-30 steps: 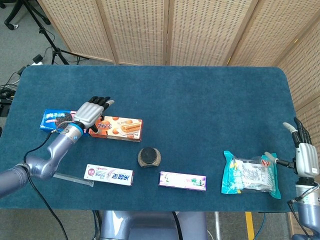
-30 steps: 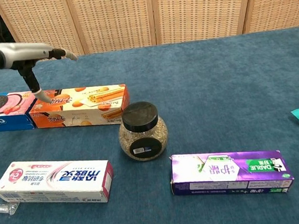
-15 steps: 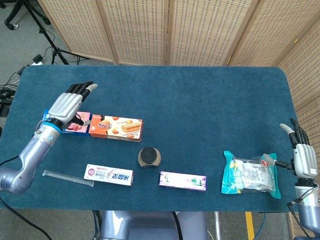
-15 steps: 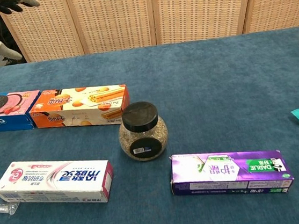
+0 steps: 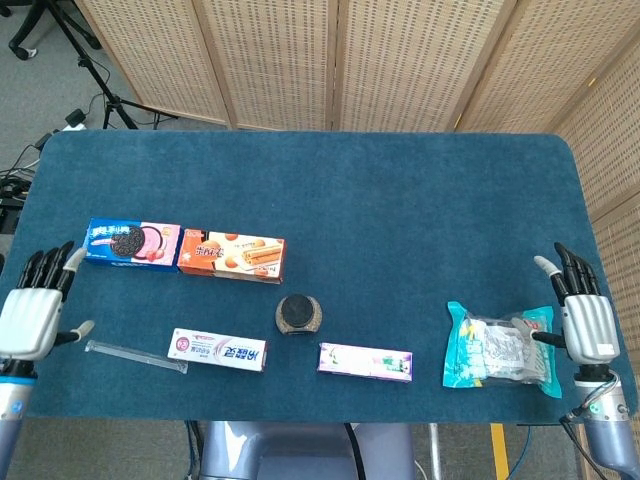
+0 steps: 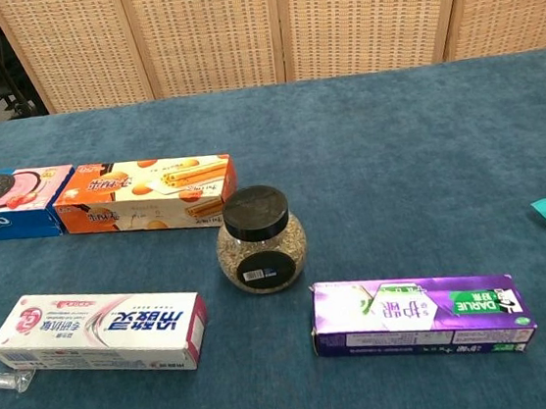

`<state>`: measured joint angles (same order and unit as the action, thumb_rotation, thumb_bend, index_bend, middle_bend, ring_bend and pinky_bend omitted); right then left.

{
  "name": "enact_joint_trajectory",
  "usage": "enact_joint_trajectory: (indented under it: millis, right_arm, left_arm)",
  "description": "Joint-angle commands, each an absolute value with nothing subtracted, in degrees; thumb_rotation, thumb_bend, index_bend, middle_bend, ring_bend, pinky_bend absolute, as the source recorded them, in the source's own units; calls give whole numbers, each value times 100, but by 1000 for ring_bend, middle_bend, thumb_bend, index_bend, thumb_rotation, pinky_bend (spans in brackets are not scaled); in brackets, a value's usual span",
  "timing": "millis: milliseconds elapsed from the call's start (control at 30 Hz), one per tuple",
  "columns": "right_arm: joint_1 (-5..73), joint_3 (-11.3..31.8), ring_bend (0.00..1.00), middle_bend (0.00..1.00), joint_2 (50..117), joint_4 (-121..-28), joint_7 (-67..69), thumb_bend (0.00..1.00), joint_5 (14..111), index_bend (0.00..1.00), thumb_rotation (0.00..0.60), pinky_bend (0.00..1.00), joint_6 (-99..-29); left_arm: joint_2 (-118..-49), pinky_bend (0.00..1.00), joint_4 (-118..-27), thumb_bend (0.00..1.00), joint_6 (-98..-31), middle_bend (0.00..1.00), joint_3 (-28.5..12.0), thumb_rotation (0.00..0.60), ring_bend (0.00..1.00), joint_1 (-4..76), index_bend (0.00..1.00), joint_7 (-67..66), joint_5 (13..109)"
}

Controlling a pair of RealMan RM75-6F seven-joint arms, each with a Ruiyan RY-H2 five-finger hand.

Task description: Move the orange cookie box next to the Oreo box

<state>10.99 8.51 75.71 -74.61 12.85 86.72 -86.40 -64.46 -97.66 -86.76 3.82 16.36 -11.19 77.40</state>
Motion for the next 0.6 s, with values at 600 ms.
enact_joint_trajectory:
  millis: [600]
  right_arm:
    - [933, 590, 0, 0, 7235, -8222, 509, 2, 8915, 159, 600, 0, -8800]
  left_arm:
    - [-6590, 0, -9342, 91, -9152, 0, 427, 600, 0, 762, 32, -459, 8359]
